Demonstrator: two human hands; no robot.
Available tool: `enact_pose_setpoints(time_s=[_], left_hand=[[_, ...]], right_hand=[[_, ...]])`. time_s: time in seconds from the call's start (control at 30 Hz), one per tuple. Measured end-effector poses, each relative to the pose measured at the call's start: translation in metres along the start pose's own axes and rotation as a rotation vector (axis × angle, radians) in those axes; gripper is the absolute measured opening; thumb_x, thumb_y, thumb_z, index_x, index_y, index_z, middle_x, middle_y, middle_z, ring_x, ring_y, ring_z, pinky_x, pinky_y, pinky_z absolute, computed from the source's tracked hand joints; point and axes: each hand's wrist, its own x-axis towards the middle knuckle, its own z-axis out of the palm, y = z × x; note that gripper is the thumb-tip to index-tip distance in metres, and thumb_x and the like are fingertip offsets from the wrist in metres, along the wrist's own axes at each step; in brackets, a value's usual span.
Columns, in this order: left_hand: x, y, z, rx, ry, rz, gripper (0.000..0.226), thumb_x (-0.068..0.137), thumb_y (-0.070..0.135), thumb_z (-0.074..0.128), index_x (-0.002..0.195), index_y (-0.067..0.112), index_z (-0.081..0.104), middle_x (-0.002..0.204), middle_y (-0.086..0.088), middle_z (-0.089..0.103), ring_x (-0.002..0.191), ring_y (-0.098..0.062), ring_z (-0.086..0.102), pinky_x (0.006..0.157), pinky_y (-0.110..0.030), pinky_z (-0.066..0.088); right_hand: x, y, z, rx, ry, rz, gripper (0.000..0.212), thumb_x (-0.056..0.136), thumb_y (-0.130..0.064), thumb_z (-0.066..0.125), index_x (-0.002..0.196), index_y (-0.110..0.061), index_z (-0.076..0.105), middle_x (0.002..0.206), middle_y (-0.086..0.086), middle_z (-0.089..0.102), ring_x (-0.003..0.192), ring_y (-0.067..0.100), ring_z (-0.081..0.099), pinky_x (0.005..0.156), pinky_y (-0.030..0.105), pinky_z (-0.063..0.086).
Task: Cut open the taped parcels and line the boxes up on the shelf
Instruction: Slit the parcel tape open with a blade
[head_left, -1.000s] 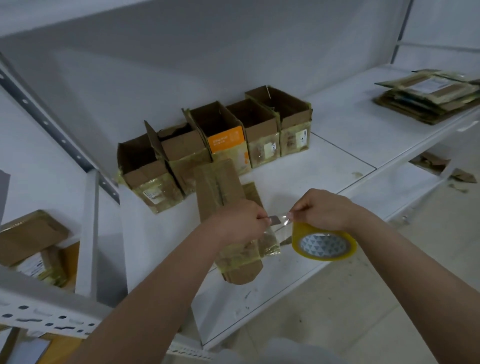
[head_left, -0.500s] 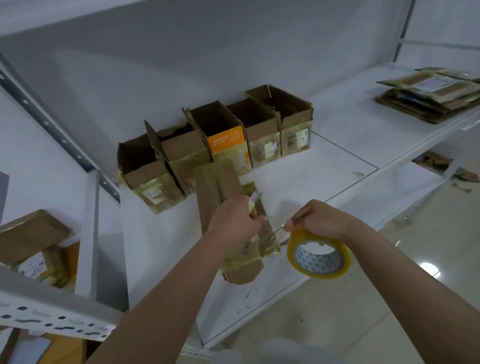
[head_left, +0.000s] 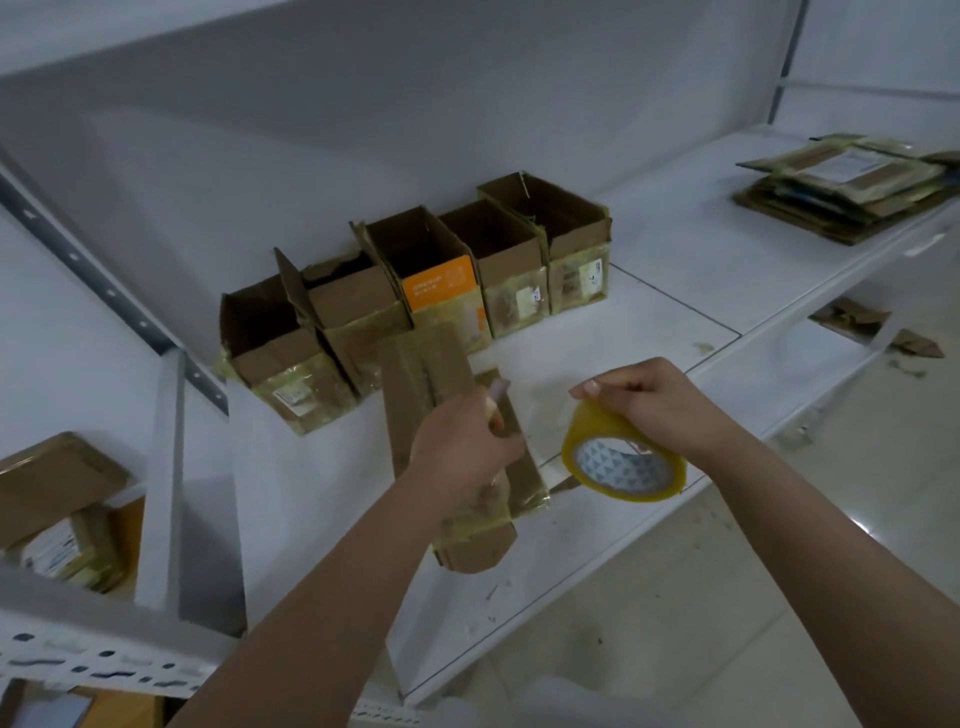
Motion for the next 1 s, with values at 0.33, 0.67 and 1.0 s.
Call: enact_pose_setpoints(time_s=[0.33, 0.67, 1.0], left_hand=[[-0.01, -0.007, 0.003, -0.845, 0.102, -0.008, 0.027, 0.071, 0.029, 0.086, 0.083, 0.013, 0.067, 0.063, 0.01, 0.067, 0.056, 0.001, 0.061, 0.051, -0.011, 0.044], [-0.006, -0.012, 0.006, -0.852, 0.147, -0.071, 0.02, 0.082, 0.025, 0.077, 0.075, 0.011, 0.064, 0.054, 0.011, 0.057, 0.048, -0.002, 0.047, 0.047, -0.015, 0.038], [-0.009, -0.019, 0.01, -0.855, 0.194, -0.077, 0.009, 0.086, 0.033, 0.073, 0.091, 0.025, 0.073, 0.075, 0.009, 0.072, 0.057, -0.001, 0.056, 0.055, -0.018, 0.047]], right_hand=[[0.003, -0.032, 0.031, -0.302, 0.063, -0.167, 0.019, 0.095, -0.049, 0.052, 0.099, -0.049, 0.071, 0.097, -0.019, 0.073, 0.095, 0.009, 0.065, 0.086, 0.035, 0.051], [0.012, -0.032, 0.071, -0.681, 0.461, -0.472, 0.047, 0.096, -0.042, 0.033, 0.09, -0.025, 0.076, 0.069, -0.002, 0.069, 0.057, 0.026, 0.063, 0.049, 0.021, 0.025], [0.033, -0.017, 0.065, -0.57, 0.611, -0.336, 0.026, 0.096, -0.031, 0.054, 0.118, -0.019, 0.063, 0.063, 0.0, 0.067, 0.049, 0.027, 0.059, 0.047, 0.021, 0.029]])
